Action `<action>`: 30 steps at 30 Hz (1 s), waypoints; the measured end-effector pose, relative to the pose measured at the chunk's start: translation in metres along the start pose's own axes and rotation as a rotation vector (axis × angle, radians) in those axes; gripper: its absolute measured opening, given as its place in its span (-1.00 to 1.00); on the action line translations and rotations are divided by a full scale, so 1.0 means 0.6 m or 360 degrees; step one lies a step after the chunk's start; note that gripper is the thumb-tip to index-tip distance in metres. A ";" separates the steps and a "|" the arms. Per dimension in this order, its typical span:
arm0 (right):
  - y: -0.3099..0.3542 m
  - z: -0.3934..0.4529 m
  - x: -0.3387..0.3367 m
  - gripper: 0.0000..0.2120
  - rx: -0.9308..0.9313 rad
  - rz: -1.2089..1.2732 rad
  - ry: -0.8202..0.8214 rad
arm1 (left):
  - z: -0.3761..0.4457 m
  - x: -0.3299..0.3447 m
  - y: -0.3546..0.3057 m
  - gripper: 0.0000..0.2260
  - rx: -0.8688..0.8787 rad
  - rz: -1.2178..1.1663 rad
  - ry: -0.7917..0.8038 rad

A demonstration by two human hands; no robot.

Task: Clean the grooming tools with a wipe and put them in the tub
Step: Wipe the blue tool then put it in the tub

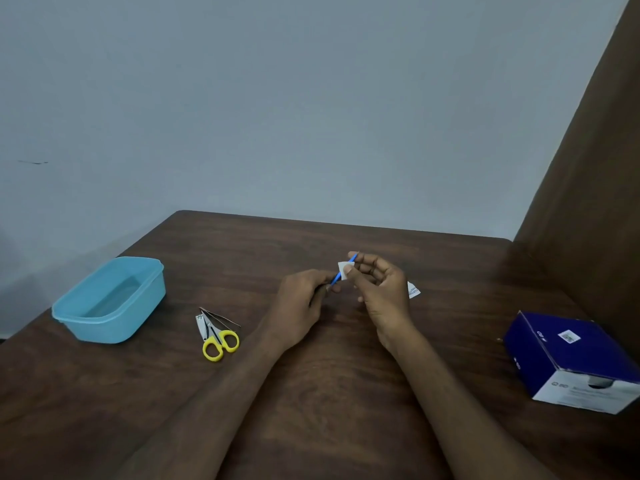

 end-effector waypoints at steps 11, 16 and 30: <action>-0.006 0.004 -0.001 -0.88 0.0011 0.0026 -0.0061 | -0.003 -0.008 -0.002 -0.76 -0.0117 -0.0099 -0.0159; -0.005 0.000 0.000 -0.92 0.0017 0.0021 -0.0034 | -0.006 -0.012 0.000 -0.78 -0.0203 -0.0133 -0.0180; 0.004 -0.001 0.007 -0.88 0.0055 0.0034 0.0027 | -0.004 -0.010 0.013 -0.79 -0.0333 -0.0125 -0.0156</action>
Point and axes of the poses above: each hand's wrist, its own z-axis towards the middle knuckle, its own x-axis out of the palm, y = z × x, the point moved 5 cm from there along z, towards the middle knuckle, and after that the axes turned 10 degrees about y, right-handed, at the moved point
